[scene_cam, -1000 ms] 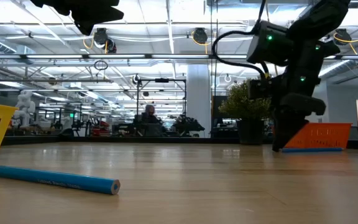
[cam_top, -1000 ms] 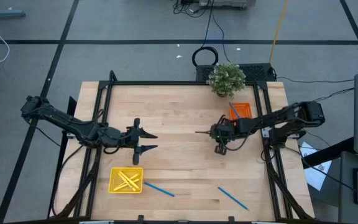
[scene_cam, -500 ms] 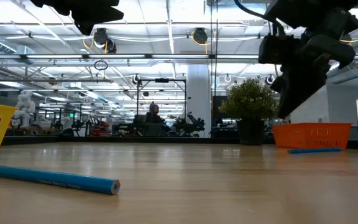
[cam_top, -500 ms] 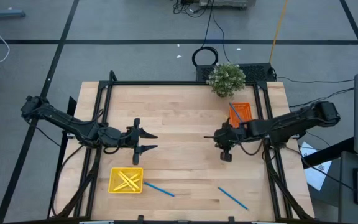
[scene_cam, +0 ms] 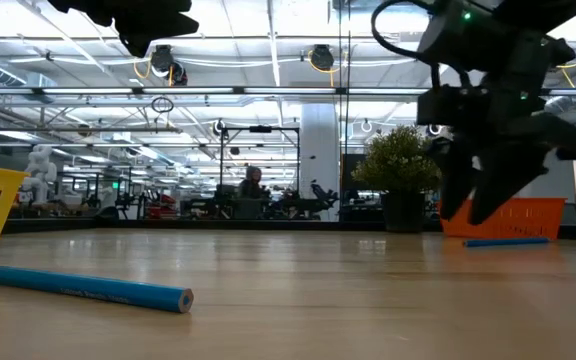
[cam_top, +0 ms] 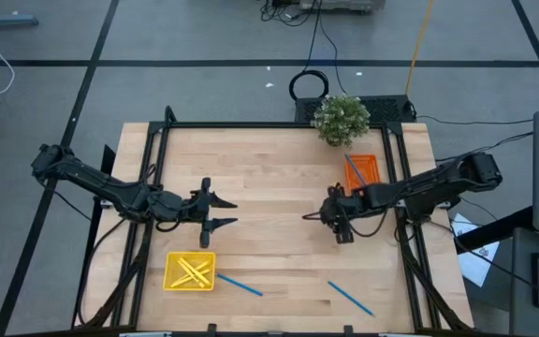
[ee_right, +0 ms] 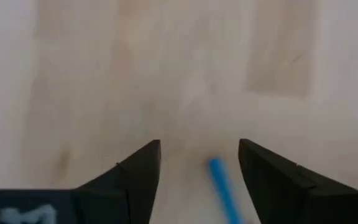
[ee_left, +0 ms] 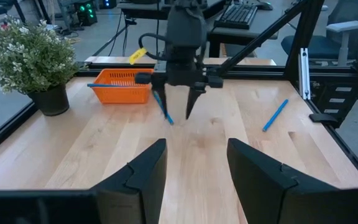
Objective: Sort pens & pencils
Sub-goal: Put the top right blue pencil into the orange bin
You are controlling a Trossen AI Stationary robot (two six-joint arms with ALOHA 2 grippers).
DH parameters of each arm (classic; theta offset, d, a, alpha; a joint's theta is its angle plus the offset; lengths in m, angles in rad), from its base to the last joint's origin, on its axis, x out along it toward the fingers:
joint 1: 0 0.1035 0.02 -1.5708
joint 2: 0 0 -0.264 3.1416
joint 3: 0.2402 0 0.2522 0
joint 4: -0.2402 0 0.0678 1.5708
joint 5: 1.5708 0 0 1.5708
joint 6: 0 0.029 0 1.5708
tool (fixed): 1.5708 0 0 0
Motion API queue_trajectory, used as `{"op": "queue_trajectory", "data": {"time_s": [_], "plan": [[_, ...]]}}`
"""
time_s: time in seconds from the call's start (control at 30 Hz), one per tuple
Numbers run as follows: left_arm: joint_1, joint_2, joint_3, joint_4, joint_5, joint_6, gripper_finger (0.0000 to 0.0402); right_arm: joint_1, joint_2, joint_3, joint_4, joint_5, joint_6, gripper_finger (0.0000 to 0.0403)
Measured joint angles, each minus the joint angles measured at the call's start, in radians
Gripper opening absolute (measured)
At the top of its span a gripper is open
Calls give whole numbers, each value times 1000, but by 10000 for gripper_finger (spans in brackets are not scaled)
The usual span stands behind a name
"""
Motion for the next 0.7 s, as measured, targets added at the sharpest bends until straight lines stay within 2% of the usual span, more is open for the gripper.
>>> {"op": "queue_trajectory", "data": {"time_s": [0.2,0.33,0.7], "plan": [[0,0,0,0,0,-1,175,-37,28,-3,1,-1,-30,210],[0,0,0,0,0,-23,175,-53,35,-6,-61,-1,-27,191],[0,0,0,-1,1,-22,175,-58,38,-61,40,-6,-24,133]]}}
